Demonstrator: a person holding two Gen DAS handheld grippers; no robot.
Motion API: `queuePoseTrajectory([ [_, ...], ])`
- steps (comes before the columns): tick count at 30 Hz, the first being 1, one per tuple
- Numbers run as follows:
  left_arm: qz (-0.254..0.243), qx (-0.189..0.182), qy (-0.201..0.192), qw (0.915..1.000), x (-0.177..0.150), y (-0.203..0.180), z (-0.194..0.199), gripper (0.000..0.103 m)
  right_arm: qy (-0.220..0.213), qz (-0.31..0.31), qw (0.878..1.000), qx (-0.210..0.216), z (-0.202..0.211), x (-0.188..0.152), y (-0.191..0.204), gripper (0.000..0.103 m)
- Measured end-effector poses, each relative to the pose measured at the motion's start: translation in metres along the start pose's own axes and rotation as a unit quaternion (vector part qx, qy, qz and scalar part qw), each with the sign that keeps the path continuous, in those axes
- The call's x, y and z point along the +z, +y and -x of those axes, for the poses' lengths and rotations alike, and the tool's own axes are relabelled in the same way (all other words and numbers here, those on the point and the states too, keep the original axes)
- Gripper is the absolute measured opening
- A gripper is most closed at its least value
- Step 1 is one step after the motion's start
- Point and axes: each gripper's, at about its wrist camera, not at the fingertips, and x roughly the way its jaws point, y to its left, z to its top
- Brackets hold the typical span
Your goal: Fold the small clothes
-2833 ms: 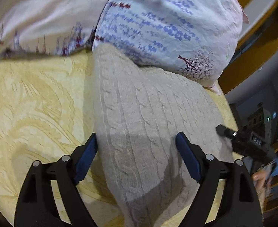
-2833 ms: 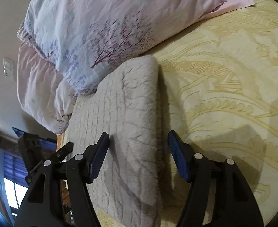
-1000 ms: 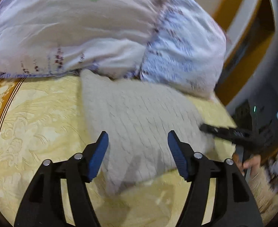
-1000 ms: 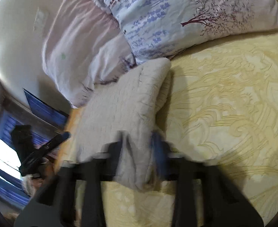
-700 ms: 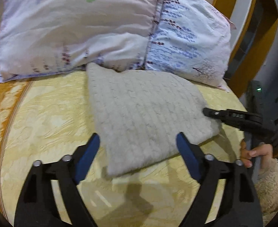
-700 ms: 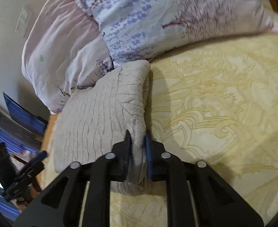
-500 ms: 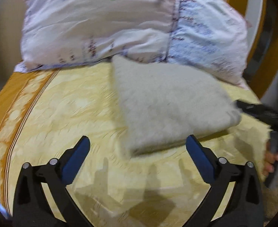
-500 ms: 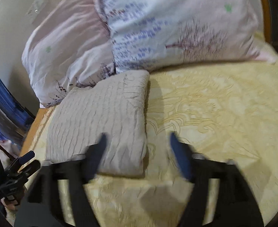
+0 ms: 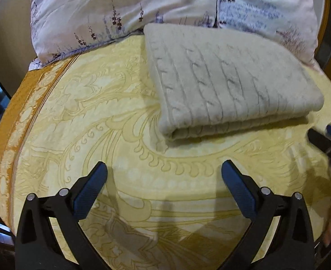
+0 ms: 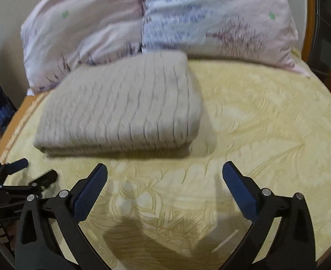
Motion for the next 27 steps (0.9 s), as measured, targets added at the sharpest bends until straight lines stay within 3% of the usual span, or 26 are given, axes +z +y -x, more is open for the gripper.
queuePoseTrajectory([
  [6, 0.012, -0.011, -0.006, 0.9999, -0.002, 0.004, -0.001, 0.101, 0.018, 0.005, 1.0, -0.009, -0.009, -0.005, 0.005, 0.102],
  [12, 0.015, -0.01, -0.022, 0.9996, -0.002, 0.005, -0.003, 0.101, 0.019, 0.042, 0.998, -0.049, -0.011, -0.012, 0.021, 0.102],
  [27, 0.013, -0.011, -0.031, 0.9994, -0.004, 0.005, -0.003, 0.101, 0.012, 0.037, 0.998, -0.05, -0.011, -0.014, 0.02, 0.102],
])
